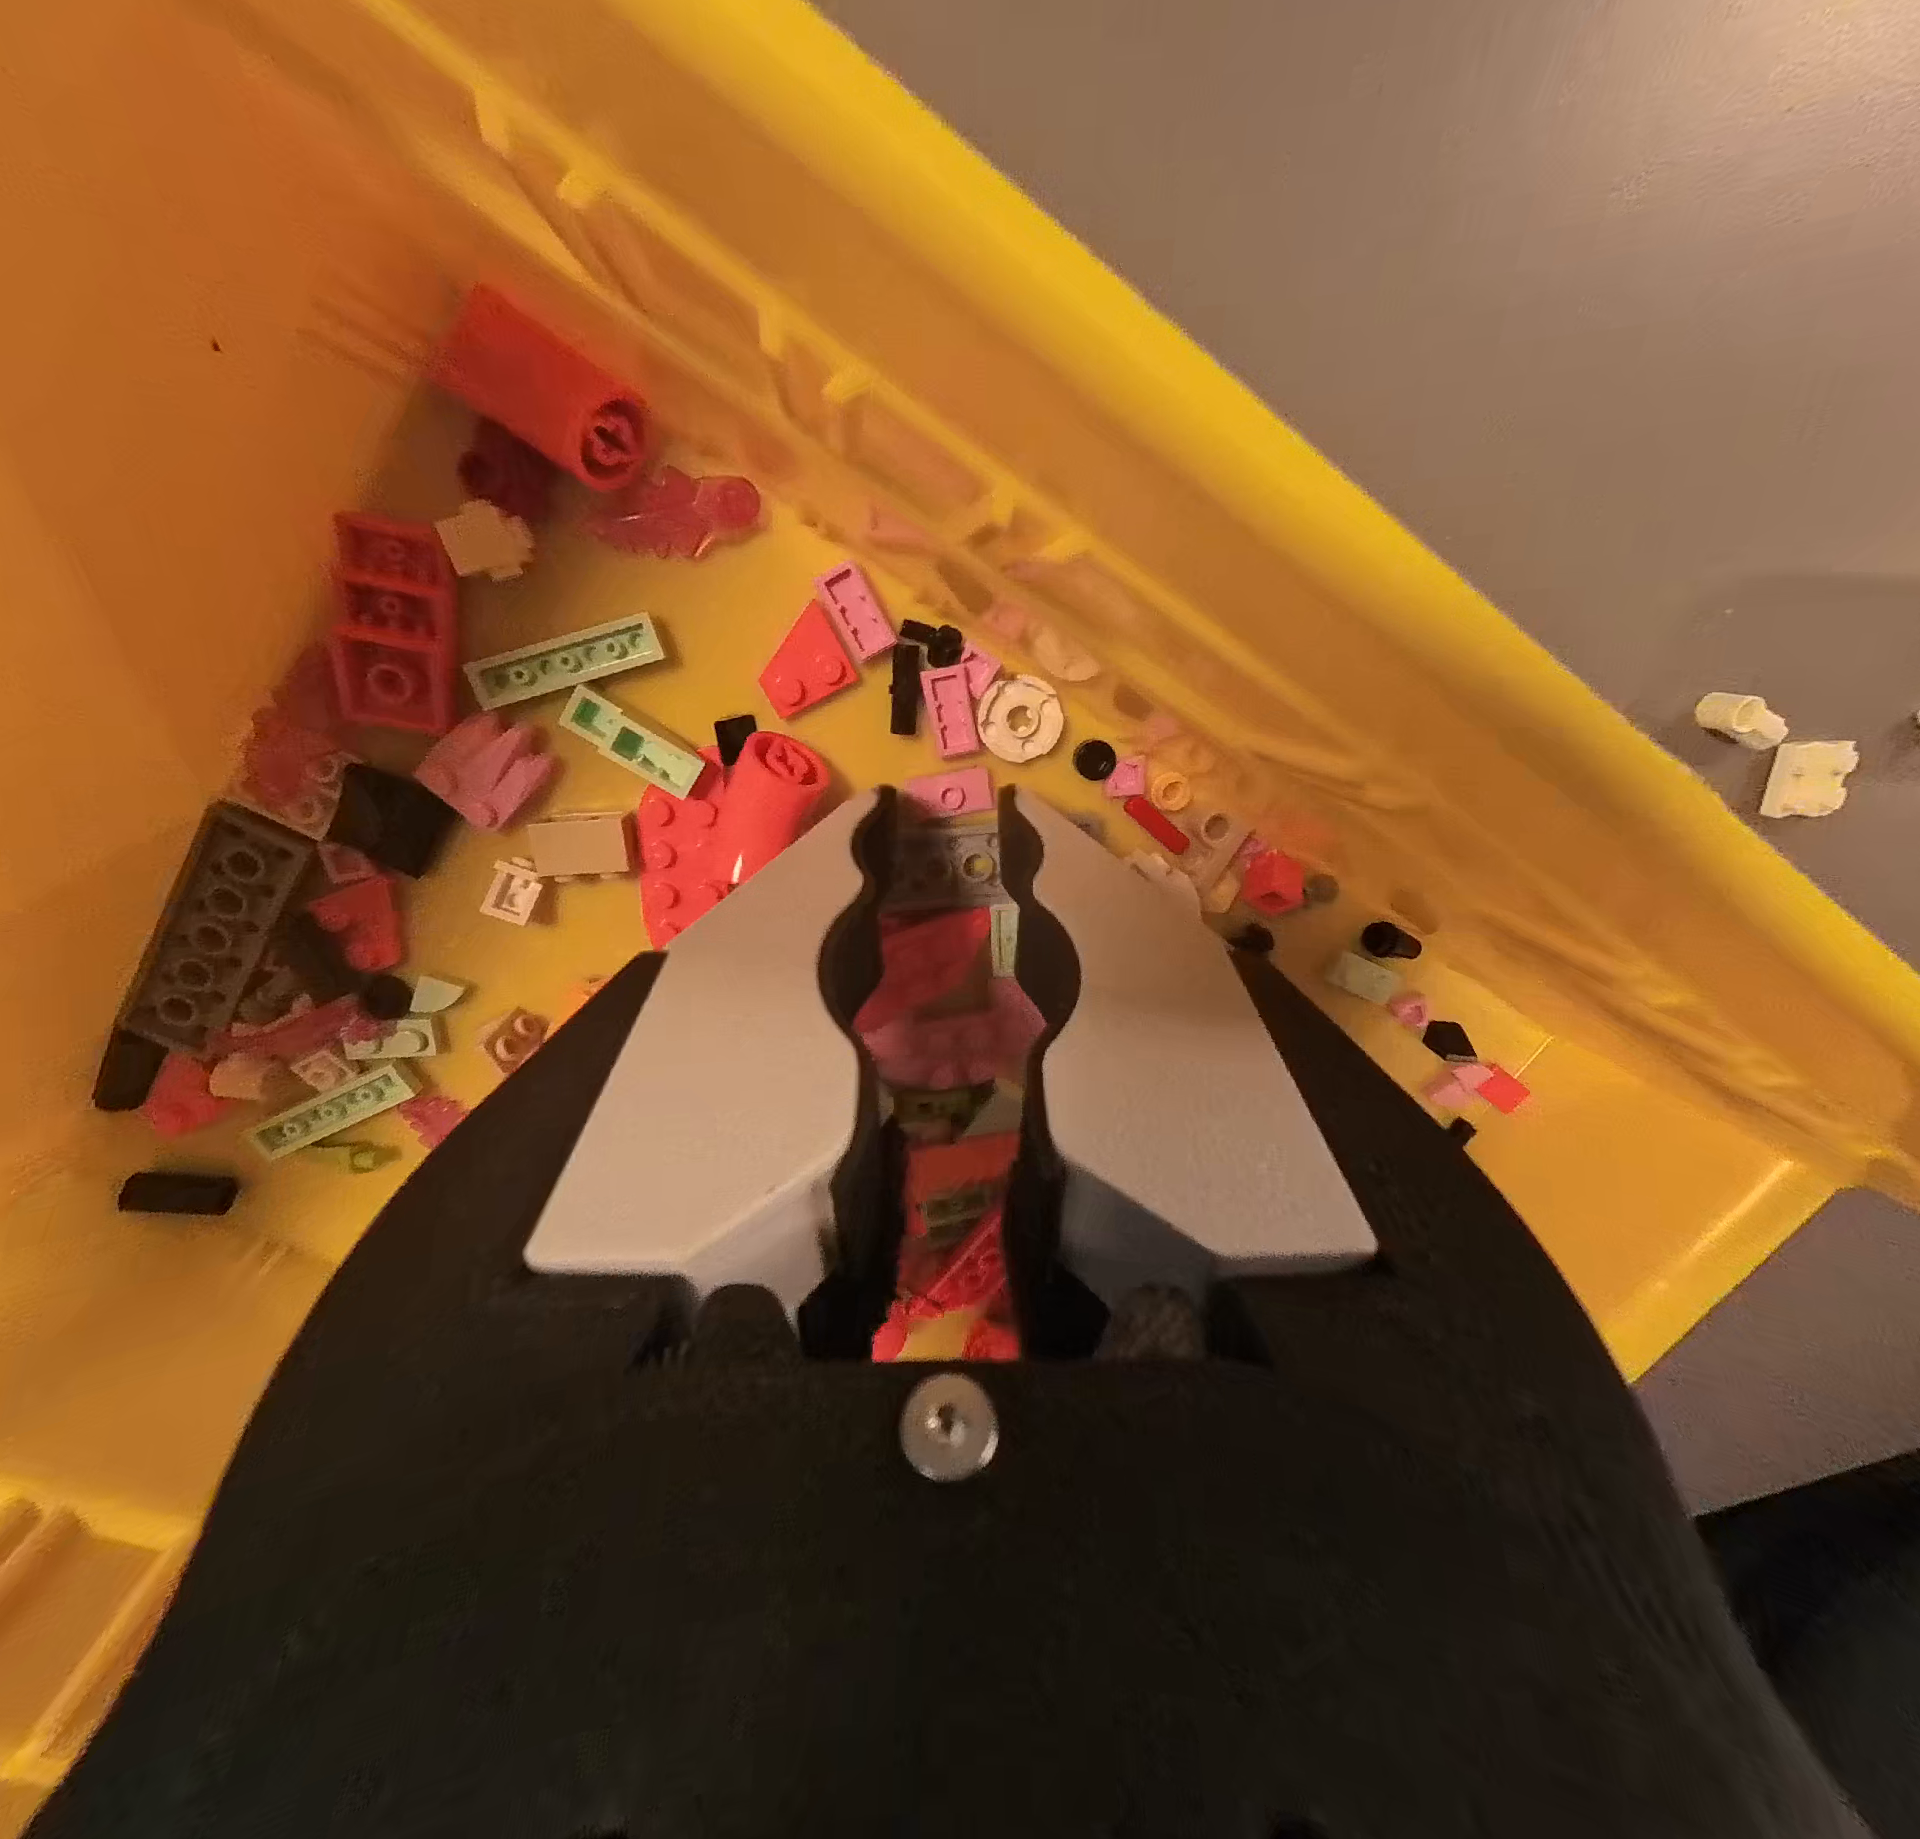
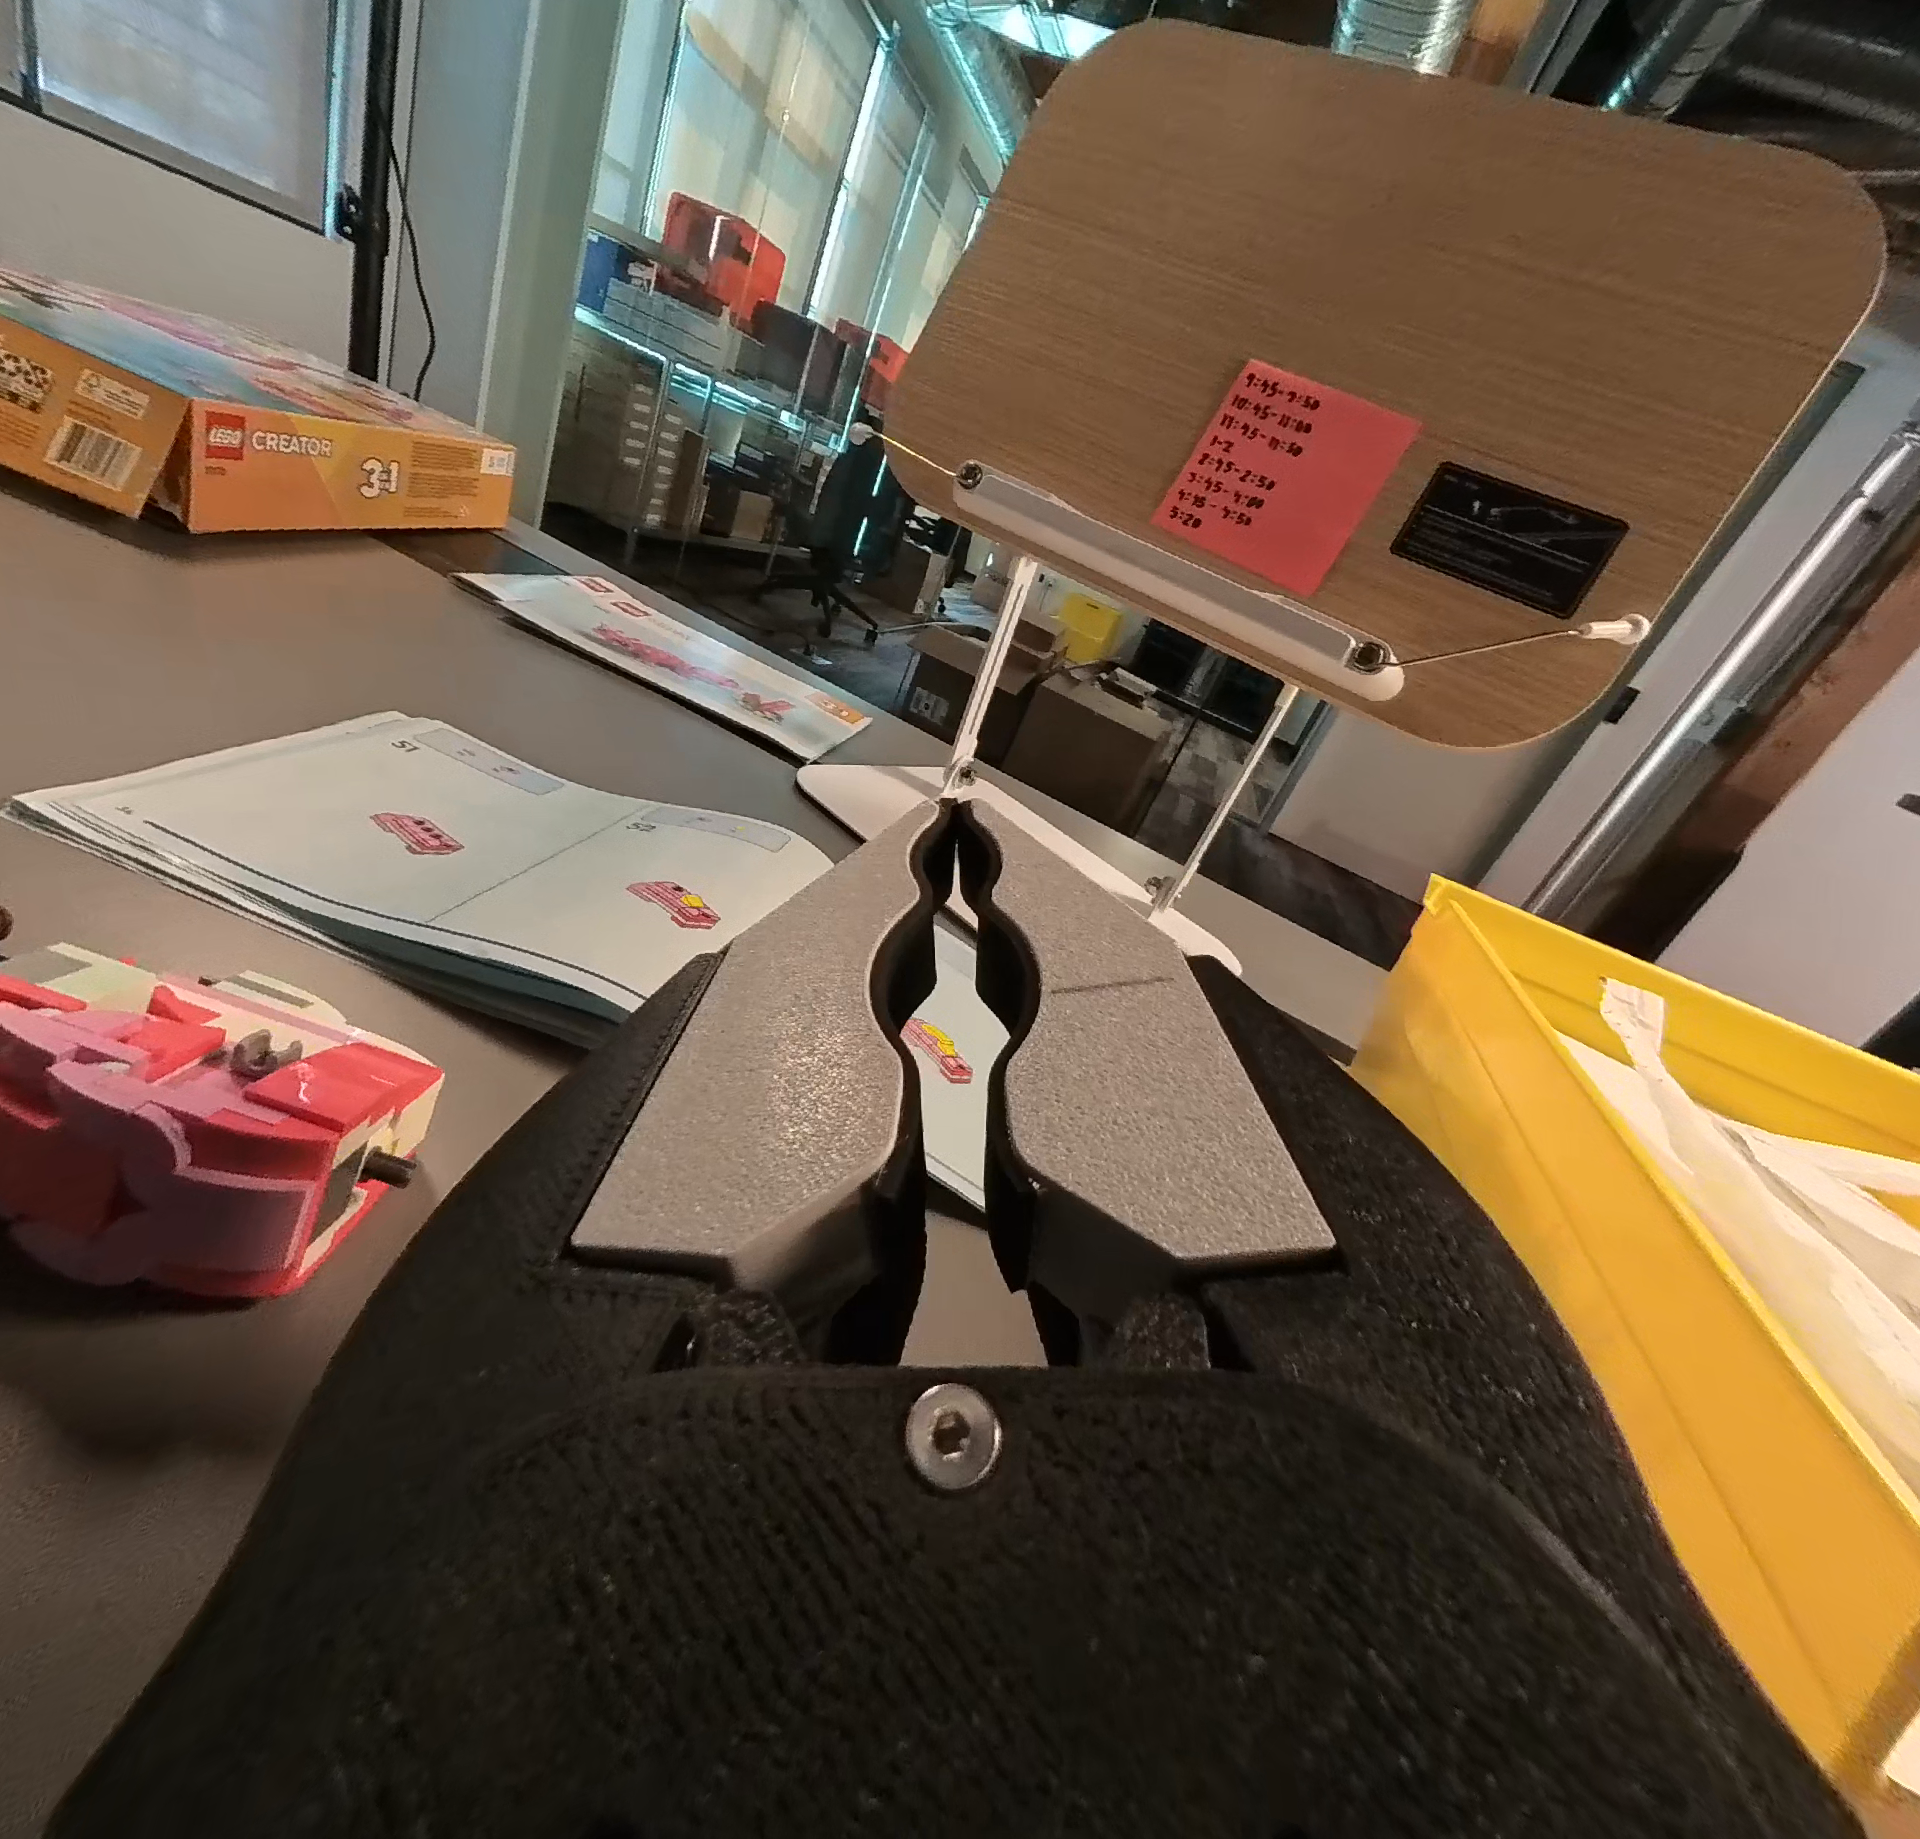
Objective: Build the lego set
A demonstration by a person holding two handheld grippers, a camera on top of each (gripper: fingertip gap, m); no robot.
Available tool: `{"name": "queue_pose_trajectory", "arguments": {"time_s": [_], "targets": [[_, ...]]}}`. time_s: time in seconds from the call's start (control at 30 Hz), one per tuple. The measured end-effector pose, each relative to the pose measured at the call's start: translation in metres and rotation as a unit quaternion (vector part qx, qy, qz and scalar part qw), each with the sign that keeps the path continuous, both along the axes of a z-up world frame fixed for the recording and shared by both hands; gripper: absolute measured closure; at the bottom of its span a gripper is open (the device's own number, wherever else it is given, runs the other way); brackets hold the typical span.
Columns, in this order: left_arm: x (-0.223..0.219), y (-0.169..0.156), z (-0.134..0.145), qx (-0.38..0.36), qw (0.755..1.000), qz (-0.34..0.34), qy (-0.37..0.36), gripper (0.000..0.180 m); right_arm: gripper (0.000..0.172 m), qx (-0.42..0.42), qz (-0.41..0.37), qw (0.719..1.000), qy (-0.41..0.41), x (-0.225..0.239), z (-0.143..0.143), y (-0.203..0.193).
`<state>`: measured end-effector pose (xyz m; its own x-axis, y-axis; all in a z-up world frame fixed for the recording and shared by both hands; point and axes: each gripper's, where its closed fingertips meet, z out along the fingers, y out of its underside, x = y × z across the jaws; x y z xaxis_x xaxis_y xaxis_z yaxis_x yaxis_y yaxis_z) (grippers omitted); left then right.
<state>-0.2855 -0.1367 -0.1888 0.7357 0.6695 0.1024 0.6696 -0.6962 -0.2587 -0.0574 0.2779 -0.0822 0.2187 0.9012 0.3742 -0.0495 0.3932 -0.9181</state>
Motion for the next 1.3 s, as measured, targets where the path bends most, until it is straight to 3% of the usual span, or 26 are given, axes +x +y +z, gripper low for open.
{"name": "queue_pose_trajectory", "arguments": {"time_s": [0.4, 0.53, 0.63, 0.77, 0.83, 0.93, 1.07, 1.3], "targets": [[-0.003, -0.001, 0.004, -0.019, 0.998, -0.027, 0.055, 0.166, 0.172, -0.037, -0.013, 0.999, 0.011, 0.003, 0.001, 0.010], [0.002, -0.003, 0.047, 0.021, 0.989, -0.033, 0.143, 0.166, 0.172, -0.044, -0.013, 0.999, 0.016, 0.004, 0.002, 0.012], [0.038, 0.006, 0.097, 0.097, 0.973, -0.066, 0.200, 0.166, 0.172, -0.047, -0.011, 0.999, 0.018, 0.004, 0.003, 0.011], [0.134, 0.031, 0.134, 0.172, 0.924, -0.230, 0.252, 0.166, 0.172, -0.047, -0.011, 0.999, 0.022, 0.005, 0.005, 0.010], [0.180, 0.038, 0.120, 0.163, 0.907, -0.301, 0.246, 0.166, 0.172, -0.049, -0.008, 0.998, 0.028, 0.006, 0.007, 0.007], [0.229, 0.043, 0.075, 0.143, 0.904, -0.358, 0.183, 0.166, 0.172, -0.043, -0.001, 0.999, 0.027, 0.004, 0.007, 0.002], [0.251, 0.042, 0.026, 0.109, 0.908, -0.385, 0.127, 0.166, 0.172, -0.031, 0.007, 0.999, 0.021, 0.002, 0.007, -0.005], [0.257, 0.044, 0.001, 0.067, 0.907, -0.401, 0.108, 0.165, 0.172, -0.025, 0.015, 0.999, 0.017, 0.000, 0.006, -0.011]]}}
